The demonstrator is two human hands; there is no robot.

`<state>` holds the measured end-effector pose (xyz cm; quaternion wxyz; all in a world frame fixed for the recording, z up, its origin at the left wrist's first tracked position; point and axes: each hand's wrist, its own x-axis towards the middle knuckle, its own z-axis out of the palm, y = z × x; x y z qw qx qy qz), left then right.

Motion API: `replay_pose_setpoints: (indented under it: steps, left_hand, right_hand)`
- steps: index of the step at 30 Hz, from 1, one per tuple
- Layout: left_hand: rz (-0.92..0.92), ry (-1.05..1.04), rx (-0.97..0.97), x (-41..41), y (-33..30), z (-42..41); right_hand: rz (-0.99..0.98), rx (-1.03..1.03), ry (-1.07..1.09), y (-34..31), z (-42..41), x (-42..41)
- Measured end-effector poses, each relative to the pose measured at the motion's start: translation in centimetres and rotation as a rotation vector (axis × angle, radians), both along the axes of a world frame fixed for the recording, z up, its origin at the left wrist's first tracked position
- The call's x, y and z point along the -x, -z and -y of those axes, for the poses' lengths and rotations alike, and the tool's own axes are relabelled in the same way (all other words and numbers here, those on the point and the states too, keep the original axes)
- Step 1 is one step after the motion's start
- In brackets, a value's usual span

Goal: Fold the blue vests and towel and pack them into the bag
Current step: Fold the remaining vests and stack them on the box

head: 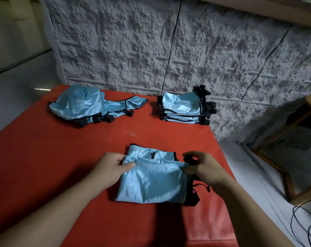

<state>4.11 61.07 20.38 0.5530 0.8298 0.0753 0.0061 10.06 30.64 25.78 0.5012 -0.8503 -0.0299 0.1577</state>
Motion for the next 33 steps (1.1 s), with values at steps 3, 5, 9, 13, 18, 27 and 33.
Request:
replay_pose_setpoints:
  steps: [3,5,9,13,18,27,33]
  left_hand:
    - [0.001,-0.075,0.004,-2.3,1.2,0.5]
    - [-0.01,-0.116,0.027,-3.8,1.8,0.8]
    - [0.001,-0.159,0.002,-6.5,2.7,0.6]
    - [0.029,-0.129,-0.154,-8.3,3.2,0.1]
    - [0.033,-0.187,-0.357,-8.9,3.1,-0.1]
    - [0.286,0.35,-1.045,-4.3,5.8,5.2]
    - [-0.058,0.233,-0.998,-5.6,5.6,5.5]
  right_hand:
    - [0.033,-0.03,0.059,0.9,-0.7,-2.2]
    - [0.058,-0.015,0.104,1.3,-1.1,-3.4]
    - [0.172,0.1,0.17,3.1,-2.3,-5.9]
    - [0.217,0.24,0.23,4.5,-3.5,-7.5]
    - [0.16,0.552,0.342,4.9,-4.2,-8.1]
    - [0.683,0.564,-0.103,6.6,-10.6,1.8]
    - [0.521,0.866,-0.078,10.9,-8.0,4.2]
